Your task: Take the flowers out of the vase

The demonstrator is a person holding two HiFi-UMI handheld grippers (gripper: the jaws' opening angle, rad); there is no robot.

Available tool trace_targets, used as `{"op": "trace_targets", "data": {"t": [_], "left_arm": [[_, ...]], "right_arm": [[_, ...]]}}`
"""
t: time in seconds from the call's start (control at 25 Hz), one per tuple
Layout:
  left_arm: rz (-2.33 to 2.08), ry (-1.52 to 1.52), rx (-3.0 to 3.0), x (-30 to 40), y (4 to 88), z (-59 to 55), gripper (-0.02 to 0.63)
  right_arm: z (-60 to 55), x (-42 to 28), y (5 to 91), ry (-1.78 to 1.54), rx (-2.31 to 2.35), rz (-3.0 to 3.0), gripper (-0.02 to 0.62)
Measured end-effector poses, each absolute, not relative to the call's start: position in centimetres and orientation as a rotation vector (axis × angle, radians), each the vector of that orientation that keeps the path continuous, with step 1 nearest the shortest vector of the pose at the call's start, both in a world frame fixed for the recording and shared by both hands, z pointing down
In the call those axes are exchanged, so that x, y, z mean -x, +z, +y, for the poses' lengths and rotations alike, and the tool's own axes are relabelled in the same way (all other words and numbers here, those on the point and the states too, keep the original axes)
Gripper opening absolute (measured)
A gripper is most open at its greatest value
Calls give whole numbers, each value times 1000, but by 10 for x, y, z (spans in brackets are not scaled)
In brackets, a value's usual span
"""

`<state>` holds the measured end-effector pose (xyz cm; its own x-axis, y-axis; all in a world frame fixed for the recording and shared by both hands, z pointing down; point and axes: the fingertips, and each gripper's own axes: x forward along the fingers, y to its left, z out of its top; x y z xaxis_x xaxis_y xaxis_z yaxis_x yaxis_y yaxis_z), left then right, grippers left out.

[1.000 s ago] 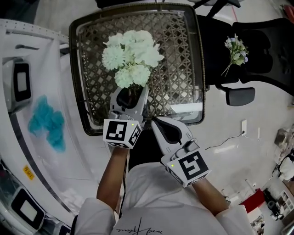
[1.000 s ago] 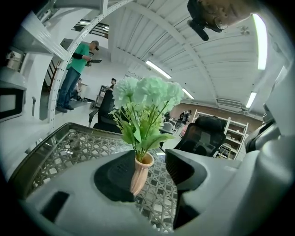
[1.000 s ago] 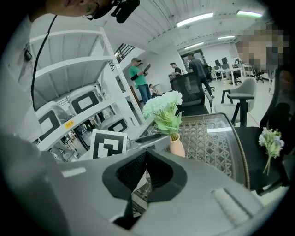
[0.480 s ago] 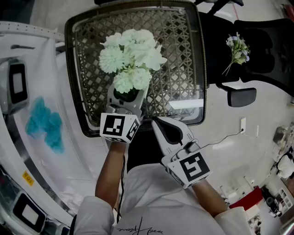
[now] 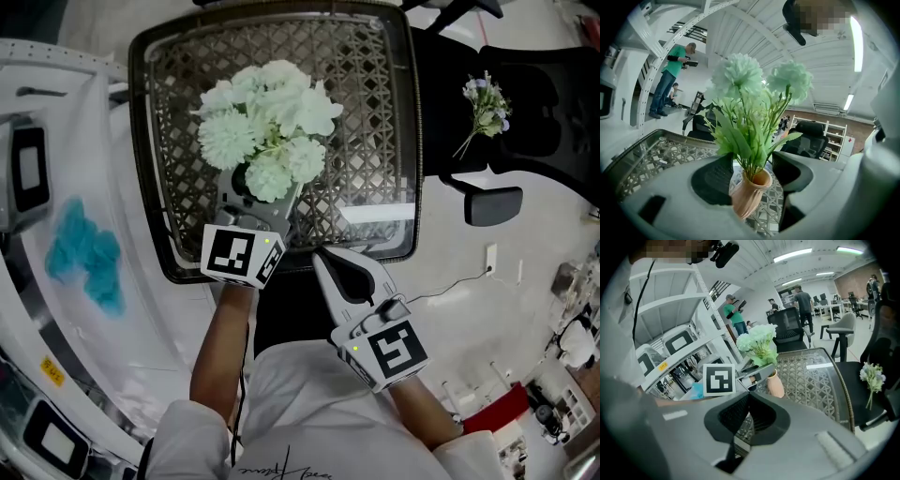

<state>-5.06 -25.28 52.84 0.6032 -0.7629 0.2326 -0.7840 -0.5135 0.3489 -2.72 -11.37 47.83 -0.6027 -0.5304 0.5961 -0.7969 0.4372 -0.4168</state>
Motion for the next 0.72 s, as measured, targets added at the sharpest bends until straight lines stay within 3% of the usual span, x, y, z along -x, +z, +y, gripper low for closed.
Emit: {"op": "trace_targets", "data": {"t": [0.72], "left_arm": [[-1148, 26, -2457, 36, 533, -267, 250]], "right_arm": [[-117, 23, 494, 1003, -1156, -2269, 6]]}}
